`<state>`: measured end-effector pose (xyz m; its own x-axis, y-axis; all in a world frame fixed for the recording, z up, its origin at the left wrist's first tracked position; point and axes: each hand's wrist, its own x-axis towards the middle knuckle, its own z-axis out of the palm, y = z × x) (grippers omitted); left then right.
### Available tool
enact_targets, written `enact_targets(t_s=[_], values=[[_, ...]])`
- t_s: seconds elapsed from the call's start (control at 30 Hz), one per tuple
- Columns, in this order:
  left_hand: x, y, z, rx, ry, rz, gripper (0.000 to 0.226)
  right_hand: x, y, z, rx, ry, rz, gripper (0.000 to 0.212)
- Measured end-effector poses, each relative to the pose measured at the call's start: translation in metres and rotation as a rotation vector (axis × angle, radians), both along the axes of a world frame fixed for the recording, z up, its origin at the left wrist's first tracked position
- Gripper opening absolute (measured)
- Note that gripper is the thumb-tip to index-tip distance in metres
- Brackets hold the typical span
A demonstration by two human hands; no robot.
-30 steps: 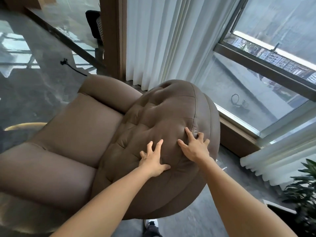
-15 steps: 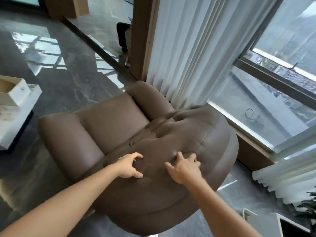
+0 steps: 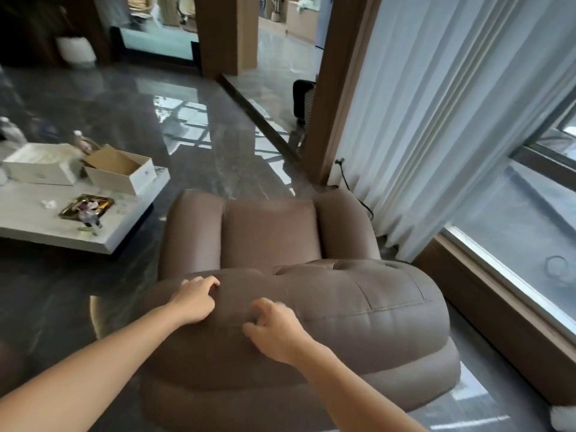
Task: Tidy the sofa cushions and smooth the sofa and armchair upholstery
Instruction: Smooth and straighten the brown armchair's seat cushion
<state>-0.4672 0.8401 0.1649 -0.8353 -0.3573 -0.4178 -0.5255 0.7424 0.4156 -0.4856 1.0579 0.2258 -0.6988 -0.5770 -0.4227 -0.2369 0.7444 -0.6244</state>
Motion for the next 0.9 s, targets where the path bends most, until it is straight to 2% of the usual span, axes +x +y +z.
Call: enact_targets(t_s=[0.1, 0.2, 0.37, 0.53, 0.9], values=[[0.008, -0.003, 0.002, -0.082, 0.09, 0.087, 0.039, -0.008, 0.011, -0.008, -0.077, 0.315, 0.107, 0.046], [0.017, 0.0, 0.004, -0.159, 0.156, 0.113, 0.038, -0.019, 0.02, -0.018, 0.046, 0.526, 0.252, 0.054], [0.026, 0.012, 0.01, -0.282, 0.272, 0.057, 0.05, -0.032, 0.024, -0.03, 0.122, 0.53, 0.252, 0.067], [0.028, 0.022, 0.017, -0.34, 0.274, 0.019, 0.072, -0.035, 0.025, -0.037, 0.143, 0.518, 0.226, 0.072], [0.026, 0.003, 0.019, -0.406, 0.233, -0.04, 0.074, -0.037, 0.02, -0.04, 0.158, 0.481, 0.22, 0.067]])
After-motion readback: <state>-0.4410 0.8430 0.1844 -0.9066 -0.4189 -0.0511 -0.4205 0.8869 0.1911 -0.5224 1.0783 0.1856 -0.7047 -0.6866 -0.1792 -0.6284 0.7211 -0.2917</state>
